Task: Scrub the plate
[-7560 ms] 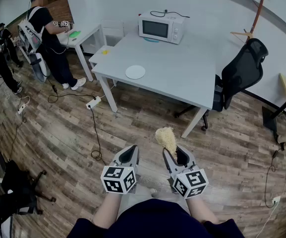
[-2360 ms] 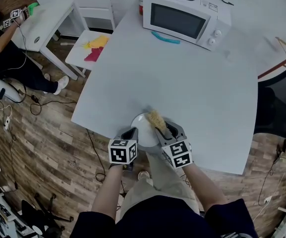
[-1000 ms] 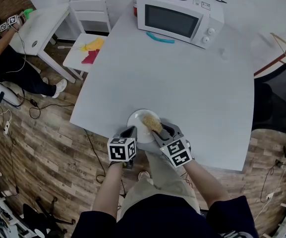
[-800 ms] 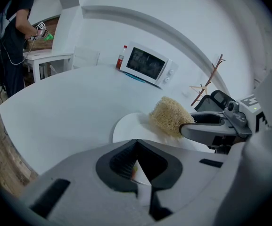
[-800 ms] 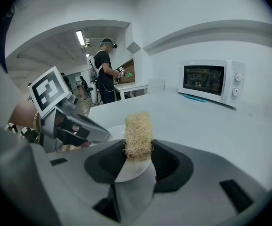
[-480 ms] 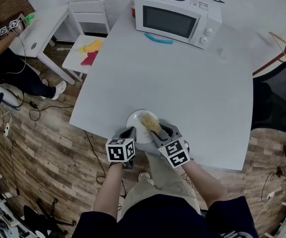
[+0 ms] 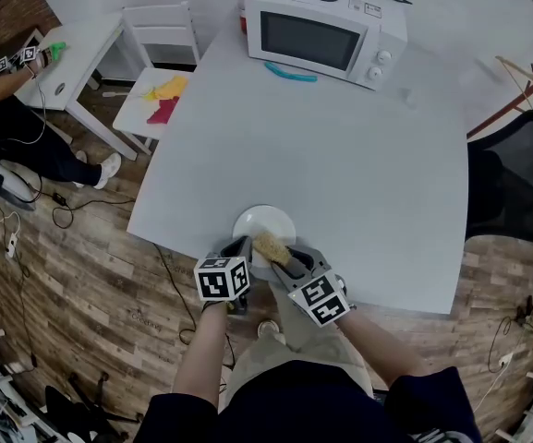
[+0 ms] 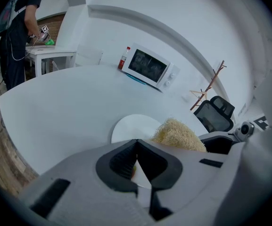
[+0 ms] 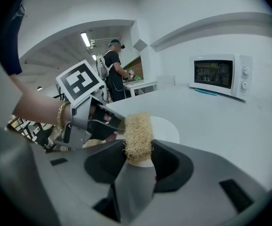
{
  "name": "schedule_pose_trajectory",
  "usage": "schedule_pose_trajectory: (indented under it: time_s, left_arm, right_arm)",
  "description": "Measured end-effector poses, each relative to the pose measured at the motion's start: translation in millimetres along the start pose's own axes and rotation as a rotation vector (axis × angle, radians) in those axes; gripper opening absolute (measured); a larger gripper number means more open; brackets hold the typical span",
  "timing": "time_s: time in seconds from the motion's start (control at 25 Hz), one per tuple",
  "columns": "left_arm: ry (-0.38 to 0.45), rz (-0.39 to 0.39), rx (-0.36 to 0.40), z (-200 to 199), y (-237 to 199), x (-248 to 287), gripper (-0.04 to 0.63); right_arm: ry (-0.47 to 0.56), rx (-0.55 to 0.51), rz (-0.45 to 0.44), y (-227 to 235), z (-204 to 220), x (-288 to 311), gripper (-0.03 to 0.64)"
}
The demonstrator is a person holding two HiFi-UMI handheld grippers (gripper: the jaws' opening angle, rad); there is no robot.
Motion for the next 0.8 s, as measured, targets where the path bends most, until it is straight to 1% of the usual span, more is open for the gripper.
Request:
schedule_pose_trajectory:
  time_s: [0.12,0.24,0.48,0.68,0.8]
  left_arm:
    - [-0.005,0.000,0.005,-0.2,0.3,0.4,0.018]
    - [-0.007,0.000,0.006,0.2,0.5,0.8,0.018]
    - [-0.008,0.000,0.011,-0.6,0.6,0.7,0.018]
    - [-0.008,0.000,0.011,-0.7,-0.2,1.5,0.018]
    - [-0.015,-0.004,0.012,-0.5,-0.6,1.0,0.018]
  right_arm:
    - [-0.006,-0.015,0.014,8.3,-1.8,0.9,0.166]
    - [-0.011,-0.040,0.051,23.0,-3.8,1.6,0.166]
    - [-0.004,-0.054,0.118,50.2,-13.0,1.8,0.166]
    - [-0.002,-0.057,0.129,50.0,-13.6,3.5,0.166]
    - [0.015,-0.031,0.135,46.6,-14.9,-0.1,0.166]
Point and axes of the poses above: the fingertips, and each gripper's own axes: x forward along the fingers, y to its right, z out of its underside, the point moved 7 cm from there along -x, backward along the fingers, and after that the axes turned 6 degrees about -x, right-handed, at the moved point
